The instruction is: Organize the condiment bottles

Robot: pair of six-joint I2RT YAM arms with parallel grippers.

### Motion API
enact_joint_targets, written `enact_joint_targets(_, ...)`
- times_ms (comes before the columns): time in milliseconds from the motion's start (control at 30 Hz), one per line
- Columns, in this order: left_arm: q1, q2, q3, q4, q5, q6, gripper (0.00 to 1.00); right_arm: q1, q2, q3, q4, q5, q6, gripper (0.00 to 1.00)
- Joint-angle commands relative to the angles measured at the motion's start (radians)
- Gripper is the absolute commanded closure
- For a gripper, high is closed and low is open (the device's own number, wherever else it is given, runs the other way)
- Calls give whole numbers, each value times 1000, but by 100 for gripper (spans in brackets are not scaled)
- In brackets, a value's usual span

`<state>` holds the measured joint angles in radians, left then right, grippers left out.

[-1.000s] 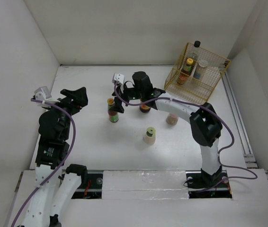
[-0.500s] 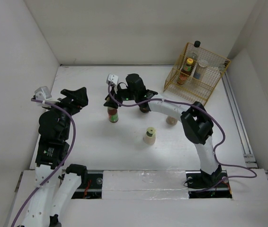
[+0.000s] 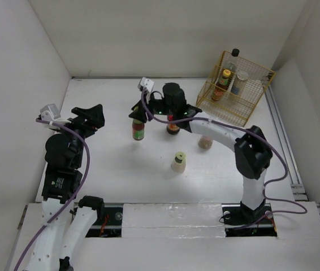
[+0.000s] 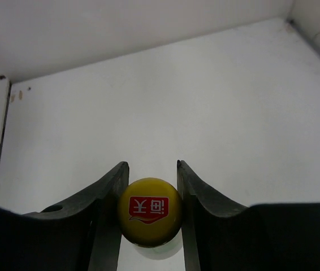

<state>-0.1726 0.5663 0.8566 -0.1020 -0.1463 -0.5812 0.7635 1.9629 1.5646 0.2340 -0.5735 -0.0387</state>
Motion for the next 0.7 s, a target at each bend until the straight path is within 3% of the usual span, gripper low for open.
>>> enact_joint_targets(0, 5, -9, -10, 35, 2, 7, 13, -62, -263, 54, 183, 58, 26, 87)
enact_joint_targets(333, 5, -20, -10, 35, 13, 7, 13, -386, -510, 23, 27, 274, 39, 88)
enact_joint_targets(500, 5, -20, -10, 35, 13, 7, 13, -561, -550, 23, -56, 426, 48, 88)
enact_joint_targets(667, 5, -9, -10, 35, 13, 7, 13, -742, -500, 148, -137, 472, 60, 89)
